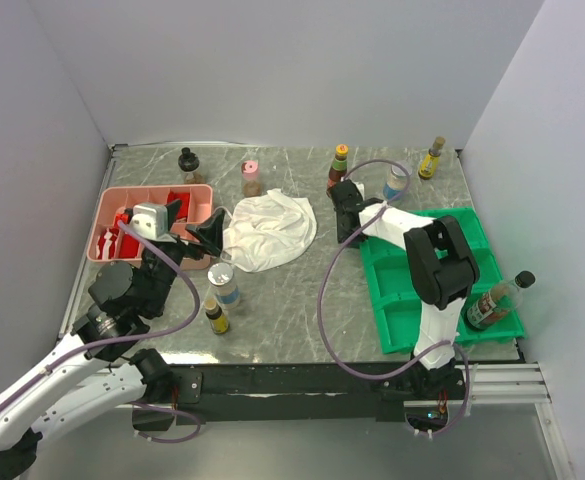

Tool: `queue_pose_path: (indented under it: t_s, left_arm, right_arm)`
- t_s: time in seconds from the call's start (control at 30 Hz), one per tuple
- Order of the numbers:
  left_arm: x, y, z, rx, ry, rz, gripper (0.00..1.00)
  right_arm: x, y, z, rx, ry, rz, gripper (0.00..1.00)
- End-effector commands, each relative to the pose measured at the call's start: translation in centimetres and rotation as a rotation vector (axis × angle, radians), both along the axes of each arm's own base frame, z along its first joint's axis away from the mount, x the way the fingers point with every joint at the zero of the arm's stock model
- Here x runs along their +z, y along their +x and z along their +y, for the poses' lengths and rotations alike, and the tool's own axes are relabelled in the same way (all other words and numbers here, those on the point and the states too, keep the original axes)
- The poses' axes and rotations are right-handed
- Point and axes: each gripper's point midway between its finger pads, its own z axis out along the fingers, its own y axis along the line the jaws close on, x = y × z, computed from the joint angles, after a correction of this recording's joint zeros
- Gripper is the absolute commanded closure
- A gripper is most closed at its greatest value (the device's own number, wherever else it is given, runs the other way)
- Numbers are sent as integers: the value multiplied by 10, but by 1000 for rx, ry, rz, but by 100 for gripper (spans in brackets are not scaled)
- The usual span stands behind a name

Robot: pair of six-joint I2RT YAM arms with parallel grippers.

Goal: Organize the condiment bottles
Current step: Move the storage box to the center of the board, then pick up the bottle from the corner of the board.

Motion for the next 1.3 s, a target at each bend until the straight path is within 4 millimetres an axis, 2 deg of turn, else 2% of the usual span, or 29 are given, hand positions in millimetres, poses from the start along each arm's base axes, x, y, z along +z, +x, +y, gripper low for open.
queue_pose_path:
  t_s: [0.0, 0.27, 0.6, 0.7, 0.8, 0.83, 0.9, 0.93, 1.0, 1.03, 1.07, 1.1, 1.13, 1.17, 1.2, 1.23, 1.27]
  left_arm:
    - [7, 0, 2, 10, -15, -24, 3]
    - [7, 0, 1, 6, -14, -25, 3]
    - [6, 0, 1, 7, -10, -25, 3]
    - [3, 3, -1, 9, -2, -19, 3]
    - [-1, 7, -1, 29, -17, -2, 3]
    - [-6, 12, -5, 35, -19, 20, 3]
    - [-12, 26, -8, 91, -5, 75, 3]
    - [-13, 33, -7, 117, -18, 103, 3]
    - [-12, 51, -15, 145, 7, 167, 3]
    - [-11, 63, -9, 169, -18, 191, 3]
    - [-12, 71, -12, 158, -10, 218, 3]
    - [-10, 85, -22, 128, 3, 253, 3]
    - [-10, 98, -16, 152, -14, 271, 3]
    - [-9, 109, -16, 159, -8, 283, 3]
    - [-8, 128, -24, 166, 6, 304, 3]
    - [-14, 151, -27, 180, 23, 345, 3]
    - [-24, 164, -27, 171, 36, 391, 2]
  right_arm:
    - [13, 15, -17, -123, -25, -44, 67]
    - [14, 12, -32, -183, -32, -47, 67]
    - [19, 7, -35, -195, -15, -58, 67]
    - [24, 4, -30, -167, 15, -67, 67]
    - [50, 2, -11, -98, 112, -114, 64]
    - [73, 3, -6, -79, 154, -164, 62]
    - [93, -3, 11, -8, 236, -201, 56]
    - [119, -6, 16, 17, 278, -260, 53]
    - [136, -17, 24, 62, 321, -292, 41]
    - [157, -25, 29, 91, 350, -338, 37]
    - [164, -30, 32, 110, 361, -355, 24]
    - [167, -37, 34, 123, 371, -360, 18]
    - [180, -46, 40, 149, 389, -389, 13]
    - [186, -52, 42, 160, 401, -402, 2]
    - [185, -58, 43, 165, 406, -403, 0]
    - [201, -70, 44, 169, 442, -443, 0]
    - [207, -75, 45, 175, 460, -459, 0]
